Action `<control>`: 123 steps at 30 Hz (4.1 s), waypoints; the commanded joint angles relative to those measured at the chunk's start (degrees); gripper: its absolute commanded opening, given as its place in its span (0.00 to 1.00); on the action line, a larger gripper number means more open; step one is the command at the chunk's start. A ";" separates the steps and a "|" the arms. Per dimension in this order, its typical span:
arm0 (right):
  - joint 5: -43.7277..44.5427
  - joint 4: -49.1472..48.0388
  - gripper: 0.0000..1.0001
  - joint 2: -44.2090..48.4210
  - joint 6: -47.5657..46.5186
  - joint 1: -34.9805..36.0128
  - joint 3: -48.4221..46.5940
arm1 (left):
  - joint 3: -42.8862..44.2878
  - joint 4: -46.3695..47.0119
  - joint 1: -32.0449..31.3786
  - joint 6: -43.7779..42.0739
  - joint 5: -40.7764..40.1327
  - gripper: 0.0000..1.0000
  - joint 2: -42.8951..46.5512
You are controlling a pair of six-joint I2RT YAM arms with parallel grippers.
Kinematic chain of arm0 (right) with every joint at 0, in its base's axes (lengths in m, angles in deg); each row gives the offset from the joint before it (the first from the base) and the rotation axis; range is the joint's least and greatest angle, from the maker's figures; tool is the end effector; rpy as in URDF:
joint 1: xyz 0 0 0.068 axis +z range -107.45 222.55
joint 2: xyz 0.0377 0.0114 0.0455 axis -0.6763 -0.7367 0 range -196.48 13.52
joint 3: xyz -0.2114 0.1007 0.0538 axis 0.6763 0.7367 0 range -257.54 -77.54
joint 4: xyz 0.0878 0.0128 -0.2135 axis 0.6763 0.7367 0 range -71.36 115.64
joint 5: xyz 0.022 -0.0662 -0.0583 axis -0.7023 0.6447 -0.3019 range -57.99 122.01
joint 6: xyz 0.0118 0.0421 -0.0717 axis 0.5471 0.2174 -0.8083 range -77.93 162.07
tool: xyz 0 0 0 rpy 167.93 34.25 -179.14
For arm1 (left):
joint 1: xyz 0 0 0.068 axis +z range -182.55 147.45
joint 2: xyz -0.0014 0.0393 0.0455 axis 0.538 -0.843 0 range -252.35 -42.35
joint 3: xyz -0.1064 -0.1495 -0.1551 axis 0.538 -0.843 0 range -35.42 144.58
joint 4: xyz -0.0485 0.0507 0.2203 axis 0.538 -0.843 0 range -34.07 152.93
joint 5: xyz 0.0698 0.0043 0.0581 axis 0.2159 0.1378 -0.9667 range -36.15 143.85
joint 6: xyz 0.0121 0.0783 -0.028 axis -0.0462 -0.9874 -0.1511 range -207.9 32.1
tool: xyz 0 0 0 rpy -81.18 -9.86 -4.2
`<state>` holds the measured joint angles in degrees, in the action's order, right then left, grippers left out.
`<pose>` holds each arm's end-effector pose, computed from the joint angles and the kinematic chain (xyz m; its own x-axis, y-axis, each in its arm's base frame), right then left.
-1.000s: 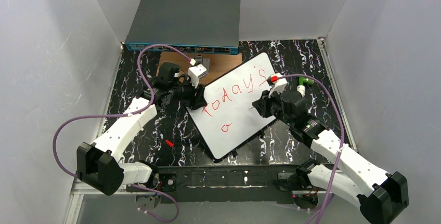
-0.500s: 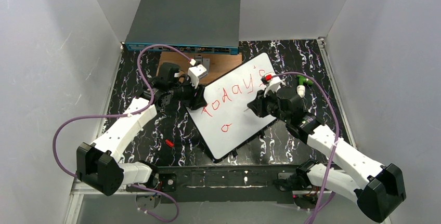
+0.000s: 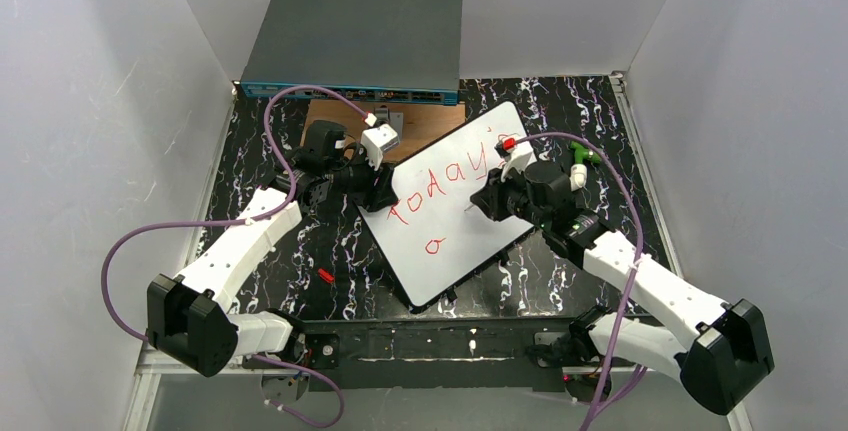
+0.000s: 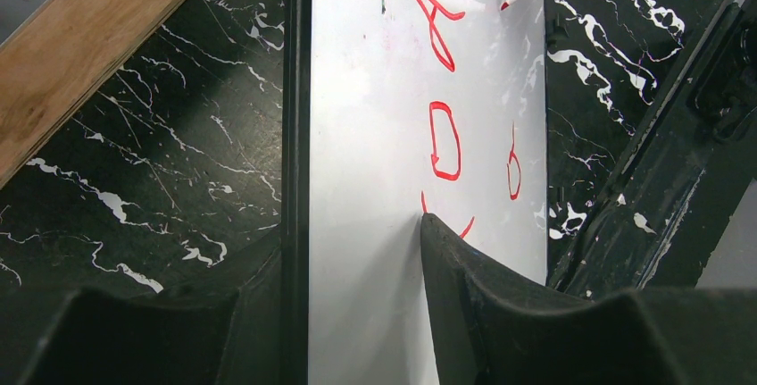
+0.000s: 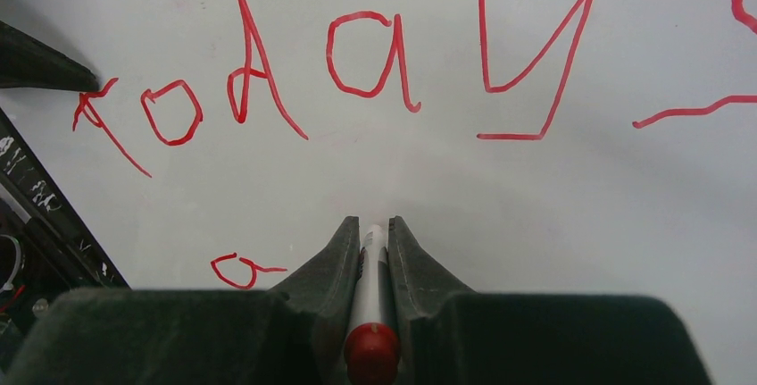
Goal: Write a sentence on the whiteboard
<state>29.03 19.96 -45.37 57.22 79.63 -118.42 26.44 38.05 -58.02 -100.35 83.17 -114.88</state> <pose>0.2058 0.1603 0.2531 -0.4226 0.0078 -0.9063 -0.5499 0.7927 0.2633 0.2401 -0.1543 0.2723 -0.3541 0.3769 -0.8559 0.8305 0.5475 -0.1025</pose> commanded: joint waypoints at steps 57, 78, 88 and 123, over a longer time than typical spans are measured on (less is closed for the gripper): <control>0.83 1.06 0.01 -4.83 -3.26 0.19 -7.63 | 0.21 -2.40 -1.68 -5.27 2.48 0.00 -0.15; -0.14 1.99 0.01 -1.73 -1.75 0.19 -0.63 | -0.01 -2.32 -1.68 -5.40 2.28 0.00 0.04; -0.96 2.54 0.01 -0.41 -1.15 0.19 2.71 | 0.08 -2.27 -1.68 -5.37 2.32 0.00 -0.07; -3.38 2.10 0.01 -0.22 0.13 0.97 3.68 | 0.02 -2.20 -1.68 -5.27 2.36 0.00 0.11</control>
<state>26.32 23.19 -45.33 57.14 80.03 -115.28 26.44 38.31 -58.02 -100.08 82.98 -115.21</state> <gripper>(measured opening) 0.195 0.439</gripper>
